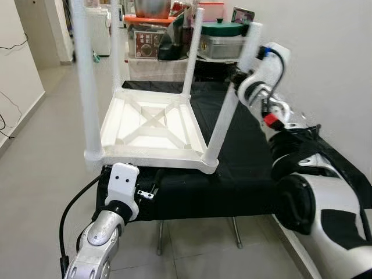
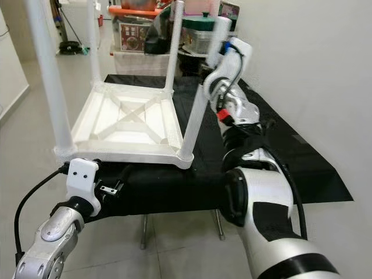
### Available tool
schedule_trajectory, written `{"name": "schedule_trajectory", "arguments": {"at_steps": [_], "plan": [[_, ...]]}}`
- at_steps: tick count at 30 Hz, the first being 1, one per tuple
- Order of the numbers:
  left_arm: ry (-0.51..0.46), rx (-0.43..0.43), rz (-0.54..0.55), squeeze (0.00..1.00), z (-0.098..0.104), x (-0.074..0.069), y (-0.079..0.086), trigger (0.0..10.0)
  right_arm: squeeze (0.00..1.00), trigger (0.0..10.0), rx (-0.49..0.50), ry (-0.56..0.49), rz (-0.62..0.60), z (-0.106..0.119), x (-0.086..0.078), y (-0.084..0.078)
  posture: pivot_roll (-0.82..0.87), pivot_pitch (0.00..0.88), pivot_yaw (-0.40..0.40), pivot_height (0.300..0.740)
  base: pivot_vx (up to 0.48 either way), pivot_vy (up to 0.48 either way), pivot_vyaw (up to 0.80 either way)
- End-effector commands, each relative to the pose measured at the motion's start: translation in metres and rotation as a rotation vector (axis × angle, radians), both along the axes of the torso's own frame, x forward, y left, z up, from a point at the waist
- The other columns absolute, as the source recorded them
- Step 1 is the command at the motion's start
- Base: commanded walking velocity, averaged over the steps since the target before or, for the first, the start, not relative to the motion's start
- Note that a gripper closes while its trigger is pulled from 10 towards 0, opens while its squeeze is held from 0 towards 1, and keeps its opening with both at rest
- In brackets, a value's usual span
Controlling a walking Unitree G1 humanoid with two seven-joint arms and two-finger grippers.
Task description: Building children table
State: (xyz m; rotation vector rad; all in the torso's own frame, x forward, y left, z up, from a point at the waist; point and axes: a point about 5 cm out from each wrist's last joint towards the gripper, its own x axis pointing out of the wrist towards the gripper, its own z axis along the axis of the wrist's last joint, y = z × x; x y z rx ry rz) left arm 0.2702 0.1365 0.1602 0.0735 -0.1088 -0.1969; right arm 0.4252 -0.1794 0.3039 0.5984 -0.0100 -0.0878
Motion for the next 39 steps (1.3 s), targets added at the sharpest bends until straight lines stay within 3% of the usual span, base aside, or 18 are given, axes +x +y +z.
{"name": "schedule_trajectory", "arguments": {"at_steps": [1, 5, 8, 10, 12, 15, 28, 39], "plan": [[0.021, 0.012, 0.002, 0.00, -0.004, -0.001, 0.000, 10.0, 0.00, 0.0, 0.297, 0.237, -0.028, -0.070, -0.004, -0.003, 0.08, 0.000, -0.048, 0.740, 0.000, 0.000, 0.00], [0.021, 0.012, -0.002, 0.00, -0.004, -0.002, 0.001, 10.0, 0.00, 0.0, 0.320, 0.266, -0.065, -0.084, -0.007, -0.012, 0.07, 0.000, -0.043, 0.740, 0.000, 0.000, 0.00], [0.023, 0.015, -0.010, 0.00, -0.004, -0.002, 0.000, 10.0, 0.00, 0.0, 0.270, 0.264, -0.030, -0.091, -0.008, -0.012, 0.07, 0.000, -0.043, 0.740, 0.000, 0.000, 0.00], [0.024, 0.016, -0.012, 0.00, -0.004, -0.002, -0.001, 10.0, 0.00, 0.0, 0.240, 0.257, 0.006, -0.092, -0.008, -0.008, 0.07, 0.000, -0.043, 0.740, 0.000, 0.000, 0.00], [0.023, 0.018, -0.013, 0.00, -0.004, -0.002, -0.001, 10.0, 0.00, 0.0, 0.151, 0.269, 0.101, -0.101, -0.009, 0.007, 0.08, 0.000, -0.044, 0.740, 0.000, 0.000, 0.00], [0.024, 0.019, -0.012, 0.00, -0.004, -0.002, -0.001, 10.0, 0.00, 0.0, 0.115, 0.290, 0.130, -0.110, -0.011, 0.012, 0.08, 0.000, -0.048, 0.740, 0.000, 0.000, 0.00], [0.023, 0.019, -0.014, 0.00, -0.001, -0.003, -0.002, 10.0, 0.00, 0.0, 0.113, 0.381, 0.145, -0.139, -0.020, 0.023, 0.08, 0.000, -0.047, 0.740, 0.000, 0.000, 0.00], [0.021, 0.011, -0.020, 0.00, -0.002, -0.003, -0.004, 10.0, 0.00, 0.0, 0.063, 0.357, 0.168, -0.141, -0.021, 0.023, 0.08, 0.000, -0.046, 0.740, 0.000, 0.000, 0.00]]}}
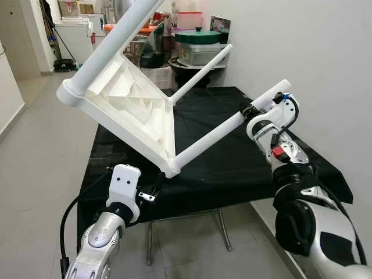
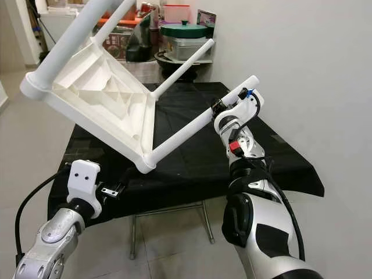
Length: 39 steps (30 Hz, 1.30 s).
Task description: Building children table
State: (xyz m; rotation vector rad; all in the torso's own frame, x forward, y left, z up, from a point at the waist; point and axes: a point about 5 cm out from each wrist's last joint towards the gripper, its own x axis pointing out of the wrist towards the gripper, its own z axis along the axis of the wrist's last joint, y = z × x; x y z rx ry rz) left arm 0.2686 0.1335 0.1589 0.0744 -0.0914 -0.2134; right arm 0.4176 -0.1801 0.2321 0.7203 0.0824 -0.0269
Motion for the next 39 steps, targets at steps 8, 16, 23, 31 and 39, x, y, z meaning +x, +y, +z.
{"name": "schedule_trajectory", "arguments": {"at_steps": [8, 16, 23, 31, 39], "plan": [[0.002, -0.018, 0.004, 0.00, 0.001, -0.001, 0.002, 10.0, 0.00, 0.0, -0.047, 0.335, 0.114, -0.085, -0.019, 0.030, 0.08, 0.000, -0.044, 0.740, 0.132, 0.000, 0.00], [-0.001, -0.023, -0.004, 0.00, 0.001, -0.002, 0.003, 10.0, 0.00, 0.0, -0.010, 0.397, 0.110, -0.100, -0.026, 0.031, 0.09, 0.000, -0.044, 0.740, 0.330, 0.000, 0.00], [-0.003, -0.024, -0.011, 0.00, 0.000, -0.002, 0.003, 10.0, 0.00, 0.0, 0.002, 0.422, 0.119, -0.106, -0.029, 0.035, 0.09, 0.000, -0.046, 0.740, 0.369, 0.000, 0.00], [0.006, -0.017, -0.018, 0.00, -0.002, -0.002, 0.002, 10.0, 0.00, 0.0, -0.005, 0.429, 0.130, -0.109, -0.030, 0.039, 0.09, 0.000, -0.048, 0.740, 0.218, 0.000, 0.00], [0.010, -0.013, -0.025, 0.00, -0.002, -0.003, 0.002, 10.0, 0.00, 0.0, 0.010, 0.476, 0.150, -0.120, -0.036, 0.042, 0.09, 0.000, -0.050, 0.740, 0.000, 0.000, 0.00]]}}
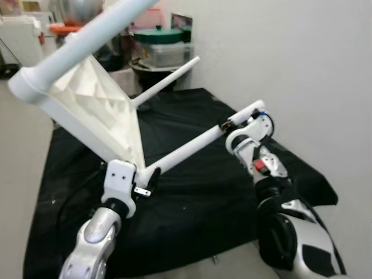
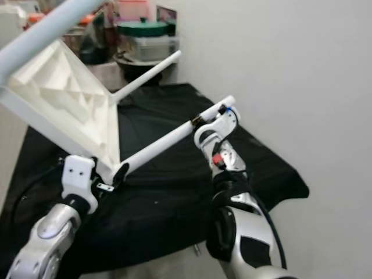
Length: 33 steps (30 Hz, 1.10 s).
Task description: Building children table
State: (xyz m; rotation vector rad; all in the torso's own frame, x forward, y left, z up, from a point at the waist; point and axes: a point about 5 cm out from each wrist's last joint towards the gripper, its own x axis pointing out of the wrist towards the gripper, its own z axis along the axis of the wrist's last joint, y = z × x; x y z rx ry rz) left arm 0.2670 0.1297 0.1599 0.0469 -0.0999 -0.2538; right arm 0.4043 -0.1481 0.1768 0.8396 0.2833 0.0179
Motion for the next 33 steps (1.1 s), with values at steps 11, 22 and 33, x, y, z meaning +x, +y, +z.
{"name": "schedule_trajectory", "arguments": {"at_steps": [11, 22, 33], "plan": [[0.020, 0.031, 0.026, 0.00, -0.003, -0.005, 0.008, 10.0, 0.00, 0.0, -0.117, 0.243, 0.132, -0.094, -0.058, 0.000, 0.10, 0.000, -0.077, 0.740, 0.000, 0.000, 0.00], [0.033, 0.044, 0.055, 0.00, -0.004, -0.007, 0.007, 10.0, 0.00, 0.0, -0.090, 0.123, 0.047, -0.093, -0.103, -0.023, 0.09, 0.000, -0.082, 0.740, 0.000, 0.000, 0.00], [0.052, 0.063, 0.075, 0.00, -0.005, -0.005, 0.007, 10.0, 0.00, 0.0, -0.031, 0.473, -0.105, -0.126, -0.119, -0.041, 0.09, 0.000, -0.089, 0.740, 0.000, 0.000, 0.00]]}}
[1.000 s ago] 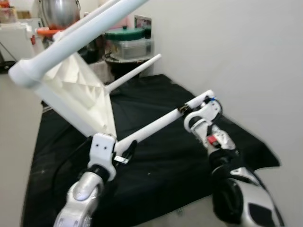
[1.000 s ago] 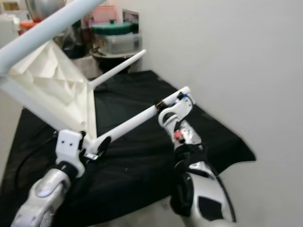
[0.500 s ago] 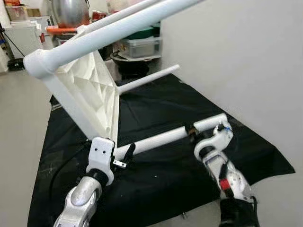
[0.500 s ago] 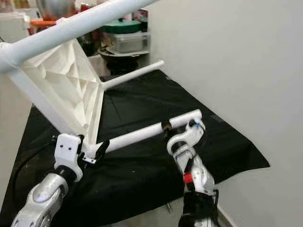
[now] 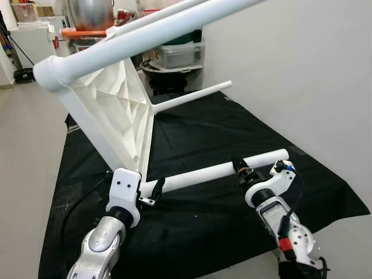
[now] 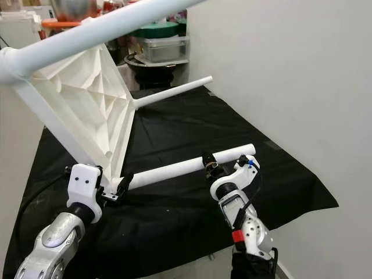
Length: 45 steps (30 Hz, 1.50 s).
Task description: Building children table
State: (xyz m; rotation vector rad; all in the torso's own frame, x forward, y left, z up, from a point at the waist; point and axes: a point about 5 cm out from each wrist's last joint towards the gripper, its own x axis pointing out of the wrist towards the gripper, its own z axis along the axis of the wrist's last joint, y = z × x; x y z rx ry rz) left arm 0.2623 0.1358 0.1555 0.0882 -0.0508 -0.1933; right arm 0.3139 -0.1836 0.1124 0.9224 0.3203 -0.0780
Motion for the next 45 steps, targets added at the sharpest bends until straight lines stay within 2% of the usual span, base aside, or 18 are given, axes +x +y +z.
{"name": "schedule_trajectory", "arguments": {"at_steps": [1, 7, 9, 10, 11, 21, 22, 23, 24, 33, 37, 40, 42, 45], "plan": [[0.010, 0.019, 0.011, 0.00, -0.001, -0.001, 0.001, 10.0, 0.00, 0.0, -0.085, 0.404, -0.009, -0.061, -0.029, -0.006, 0.09, 0.000, -0.089, 0.740, 0.000, 0.000, 0.00], [0.015, 0.023, 0.012, 0.00, -0.002, -0.001, 0.001, 10.0, 0.00, 0.0, -0.075, 0.387, 0.026, -0.056, -0.024, 0.000, 0.09, 0.000, -0.087, 0.740, 0.000, 0.000, 0.00], [0.016, 0.025, 0.009, 0.00, -0.002, -0.001, 0.000, 10.0, 0.00, 7.9, -0.075, 0.390, 0.040, -0.055, -0.022, 0.002, 0.09, 0.000, -0.088, 0.740, 0.000, 0.000, 0.00], [0.016, 0.025, 0.009, 0.00, -0.002, -0.001, 0.000, 10.0, 0.00, 7.9, -0.075, 0.390, 0.040, -0.055, -0.022, 0.002, 0.09, 0.000, -0.088, 0.740, 0.000, 0.000, 0.00], [0.016, 0.027, 0.009, 0.00, -0.002, 0.000, 0.000, 10.0, 0.00, 10.0, -0.079, 0.392, 0.044, -0.055, -0.021, 0.002, 0.09, 0.000, -0.088, 0.740, 0.000, 0.000, 0.00], [0.023, 0.029, 0.006, 0.00, -0.004, -0.001, 0.000, 10.0, 0.00, 10.0, -0.048, 0.375, 0.083, -0.044, -0.016, 0.008, 0.09, 0.000, -0.083, 0.740, 0.000, 0.000, 0.00], [0.022, 0.030, 0.006, 0.00, -0.004, 0.000, 0.000, 10.0, 0.15, 10.0, -0.049, 0.373, 0.081, -0.044, -0.016, 0.007, 0.09, 0.000, -0.083, 0.740, 0.000, 0.000, 0.00], [0.022, 0.031, 0.006, 0.00, -0.004, 0.000, 0.000, 10.0, 0.15, 10.0, -0.050, 0.371, 0.081, -0.043, -0.015, 0.007, 0.09, 0.000, -0.083, 0.740, 0.000, 0.000, 0.00], [0.022, 0.031, 0.005, 0.00, -0.004, 0.000, 0.000, 10.0, 1.00, 10.0, -0.052, 0.368, 0.080, -0.043, -0.015, 0.007, 0.09, 0.000, -0.082, 0.740, 0.000, 0.000, 0.00], [0.024, 0.030, -0.003, 0.00, -0.005, 0.000, -0.001, 10.0, 1.00, 10.0, -0.093, 0.395, 0.056, -0.043, -0.018, 0.001, 0.08, 0.000, -0.077, 0.740, 0.000, 0.000, 0.00], [0.025, 0.029, -0.007, 0.00, -0.005, 0.000, -0.001, 10.0, 1.00, 10.0, -0.094, 0.377, 0.057, -0.036, -0.021, -0.002, 0.08, 0.000, -0.075, 0.740, 0.000, 0.000, 0.00], [0.028, 0.028, -0.011, 0.00, -0.006, -0.001, -0.003, 10.0, 1.00, 10.0, -0.100, 0.348, 0.101, -0.027, -0.030, -0.006, 0.07, 0.000, -0.072, 0.740, 0.000, 0.000, 0.00], [0.028, 0.028, -0.011, 0.00, -0.006, -0.001, -0.003, 10.0, 1.00, 10.0, -0.100, 0.348, 0.101, -0.027, -0.030, -0.006, 0.07, 0.000, -0.072, 0.740, 0.000, 0.000, 0.00], [0.030, 0.028, -0.013, 0.00, -0.006, 0.000, -0.002, 10.0, 1.00, 10.0, -0.149, 0.353, 0.136, -0.022, -0.044, -0.014, 0.05, 0.000, -0.067, 0.740, 0.000, 0.000, 0.00]]}}
